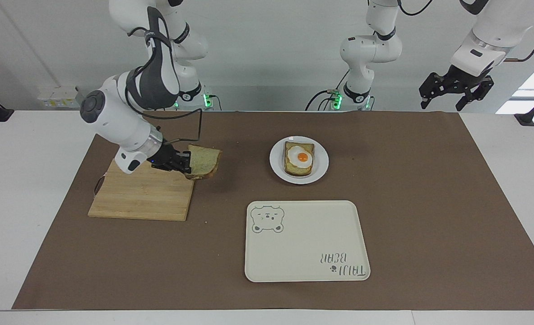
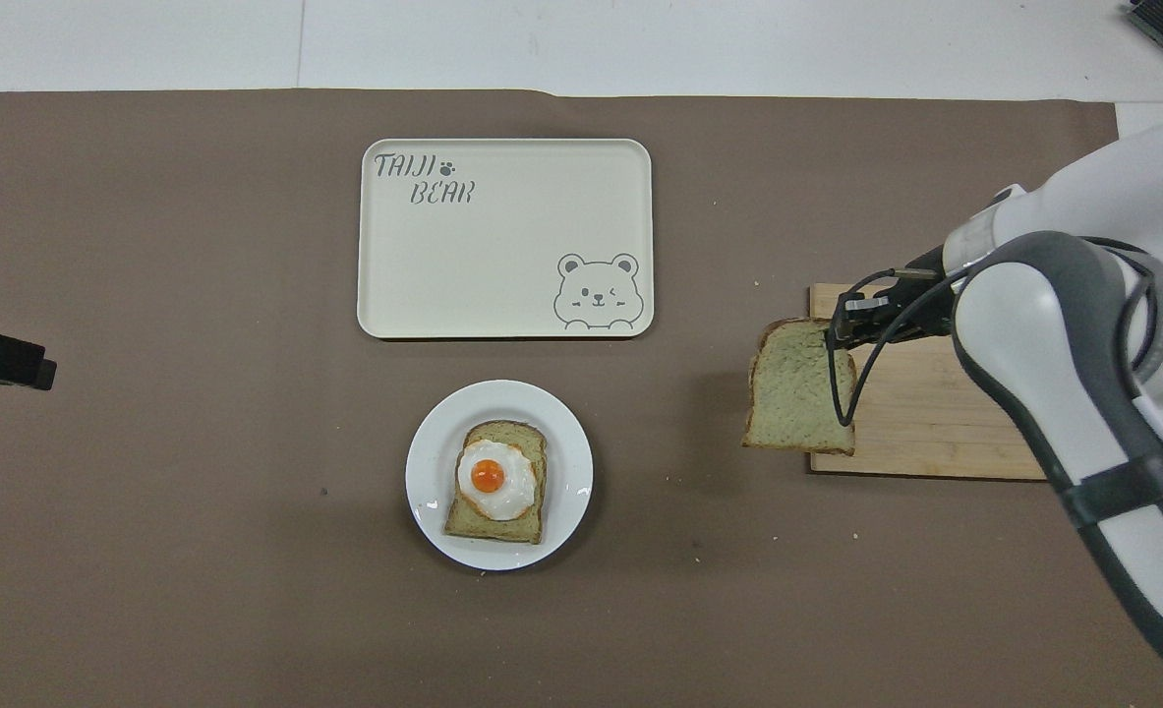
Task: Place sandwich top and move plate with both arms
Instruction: 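Grasp the bread slice with the right gripper and lift it, then carry the bread slice with the right gripper over the egg toast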
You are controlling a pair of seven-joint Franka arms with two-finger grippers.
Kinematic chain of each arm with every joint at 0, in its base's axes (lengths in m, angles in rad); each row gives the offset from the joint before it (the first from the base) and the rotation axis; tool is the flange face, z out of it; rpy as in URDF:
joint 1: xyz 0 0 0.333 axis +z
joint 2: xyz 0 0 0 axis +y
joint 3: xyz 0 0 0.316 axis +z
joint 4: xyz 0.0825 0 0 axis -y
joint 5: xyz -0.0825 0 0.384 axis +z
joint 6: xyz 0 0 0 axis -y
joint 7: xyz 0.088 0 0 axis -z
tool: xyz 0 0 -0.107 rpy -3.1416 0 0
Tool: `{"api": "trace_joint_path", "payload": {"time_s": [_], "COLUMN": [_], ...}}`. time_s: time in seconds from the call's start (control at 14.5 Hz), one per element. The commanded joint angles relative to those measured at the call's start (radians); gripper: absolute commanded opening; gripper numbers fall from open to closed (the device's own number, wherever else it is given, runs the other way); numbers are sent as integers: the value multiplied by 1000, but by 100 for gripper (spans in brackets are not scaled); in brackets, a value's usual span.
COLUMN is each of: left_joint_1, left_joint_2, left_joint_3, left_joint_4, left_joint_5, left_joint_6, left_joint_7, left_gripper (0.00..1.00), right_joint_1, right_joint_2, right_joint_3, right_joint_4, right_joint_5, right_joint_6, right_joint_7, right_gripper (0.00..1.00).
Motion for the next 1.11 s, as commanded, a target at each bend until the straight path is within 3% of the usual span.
{"api": "trace_joint_path", "payload": {"time_s": [0.0, 0.62, 1.04], "left_joint_1": [-3, -4, -4], "left_joint_2": [-31, -46, -54], "left_joint_3": [3, 3, 3], "left_joint_4": [-33, -64, -70], "left_joint_5": [-12, -32, -32], "left_joint_6": [-6, -3, -3], "left_joint_7": [7, 7, 13], "left_gripper": [100, 100, 100], "right_joint_1": [100, 330, 445], "right_joint_2": [-12, -34, -52], "right_joint_3": [0, 9, 15], "right_joint_4": [-11, -67, -107], "right_joint_5": [27, 71, 88], "right_joint_6": [9, 39, 182], "right_joint_7": [114, 283, 375], "right_gripper": [0, 0, 0]}}
